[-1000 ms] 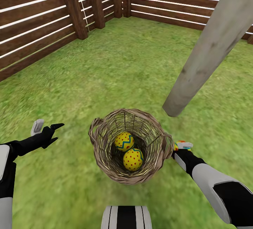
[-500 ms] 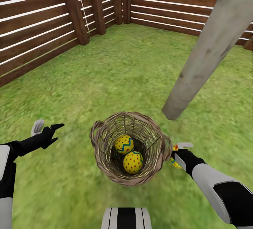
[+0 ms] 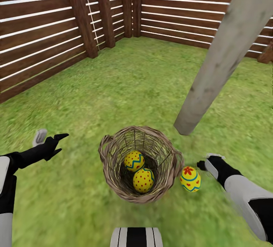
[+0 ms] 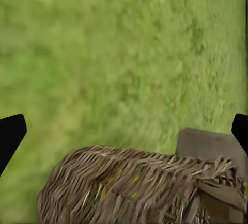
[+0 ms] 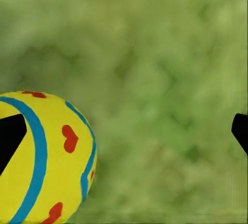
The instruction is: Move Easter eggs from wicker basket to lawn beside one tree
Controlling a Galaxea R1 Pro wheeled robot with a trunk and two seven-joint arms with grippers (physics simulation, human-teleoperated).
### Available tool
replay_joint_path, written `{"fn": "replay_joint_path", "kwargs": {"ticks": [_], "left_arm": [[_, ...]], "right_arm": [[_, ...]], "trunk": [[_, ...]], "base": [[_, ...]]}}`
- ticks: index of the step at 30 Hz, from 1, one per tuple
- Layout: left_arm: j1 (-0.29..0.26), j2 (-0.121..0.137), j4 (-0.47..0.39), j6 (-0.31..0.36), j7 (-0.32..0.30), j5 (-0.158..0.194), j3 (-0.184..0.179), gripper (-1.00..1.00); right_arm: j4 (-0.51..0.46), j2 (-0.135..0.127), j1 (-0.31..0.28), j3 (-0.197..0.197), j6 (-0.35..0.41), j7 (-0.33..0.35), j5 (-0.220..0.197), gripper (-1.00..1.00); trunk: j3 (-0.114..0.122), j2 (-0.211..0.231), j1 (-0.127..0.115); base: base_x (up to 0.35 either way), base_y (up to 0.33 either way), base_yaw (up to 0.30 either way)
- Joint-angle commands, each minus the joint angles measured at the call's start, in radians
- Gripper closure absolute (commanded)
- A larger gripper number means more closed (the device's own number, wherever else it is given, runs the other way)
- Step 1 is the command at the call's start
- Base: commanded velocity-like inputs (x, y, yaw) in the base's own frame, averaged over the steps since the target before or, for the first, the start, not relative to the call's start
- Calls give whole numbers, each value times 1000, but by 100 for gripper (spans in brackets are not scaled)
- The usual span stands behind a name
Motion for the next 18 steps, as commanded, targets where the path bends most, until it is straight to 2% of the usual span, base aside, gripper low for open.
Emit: {"fn": "replay_joint_path", "kwargs": {"ticks": [1,3,5,6,8,10,11,12,13,14,15,16,17,18], "left_arm": [[-1,0,-2,4,10,10,1,-100],[-1,1,-2,5,10,10,2,-100],[-1,2,-2,5,10,10,2,-100],[-2,2,-2,5,10,10,2,-100],[-2,1,-2,5,10,10,2,-100],[-2,1,-2,5,10,9,2,-100],[-2,1,-2,5,11,9,1,-100],[-1,1,-1,5,11,8,0,-100],[-1,1,-1,5,11,8,-1,-100],[-1,1,-1,5,11,8,-1,-100],[-1,1,-1,5,11,8,-1,-100],[-1,1,-1,5,12,8,-2,-100],[-1,1,0,5,12,8,-3,-100],[-1,1,1,5,12,8,-3,-100]], "right_arm": [[-28,-29,0,10,47,44,-72,-100],[-73,-90,2,10,128,148,-109,-100],[-124,-182,9,10,211,375,-148,-100],[-135,-242,10,10,236,513,-181,-100],[-139,-319,12,10,263,632,-224,-100],[-141,-408,14,11,276,818,-298,-100],[-141,-435,16,12,287,907,-315,-100],[-139,-474,19,12,316,1030,-326,-100],[-135,-514,19,12,345,1118,-329,-100],[-127,-579,20,14,371,1231,-333,-100],[-122,-629,21,15,380,1315,-335,-100],[-114,-683,32,16,386,1431,-333,-100],[-112,-717,55,16,389,1549,-329,-100],[-119,-733,81,17,389,1650,-324,-100]], "trunk": [[3,0,-1],[11,1,-1],[19,1,-2],[23,1,-3],[30,2,-4],[38,2,-5],[42,2,-5],[46,3,-5],[50,3,-6],[54,3,-6],[57,3,-7],[61,4,-7],[65,4,-8],[69,4,-8]], "base": [[0,0,0],[0,0,0],[0,0,0],[0,0,0],[0,0,0],[0,0,0],[0,0,0],[0,0,0],[0,0,0],[0,0,0],[0,0,0],[0,0,0],[0,0,0],[0,0,0]]}}
